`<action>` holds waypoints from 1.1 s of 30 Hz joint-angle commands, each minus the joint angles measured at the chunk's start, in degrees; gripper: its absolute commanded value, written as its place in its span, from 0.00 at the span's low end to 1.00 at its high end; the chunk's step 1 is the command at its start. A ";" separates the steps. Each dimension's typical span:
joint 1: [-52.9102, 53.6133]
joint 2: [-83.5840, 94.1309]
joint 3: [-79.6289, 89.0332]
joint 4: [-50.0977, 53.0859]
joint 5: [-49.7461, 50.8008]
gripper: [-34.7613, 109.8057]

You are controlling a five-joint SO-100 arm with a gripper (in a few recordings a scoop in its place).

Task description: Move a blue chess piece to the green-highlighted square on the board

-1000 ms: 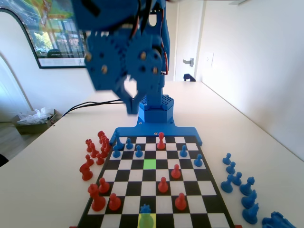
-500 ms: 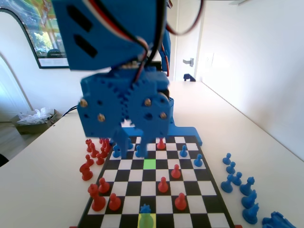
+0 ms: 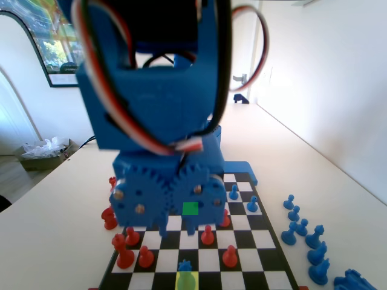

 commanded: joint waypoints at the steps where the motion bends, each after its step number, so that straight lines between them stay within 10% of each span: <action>1: 0.53 1.49 -3.87 0.18 -0.70 0.31; 33: -0.62 -3.96 -1.14 -4.66 -0.62 0.32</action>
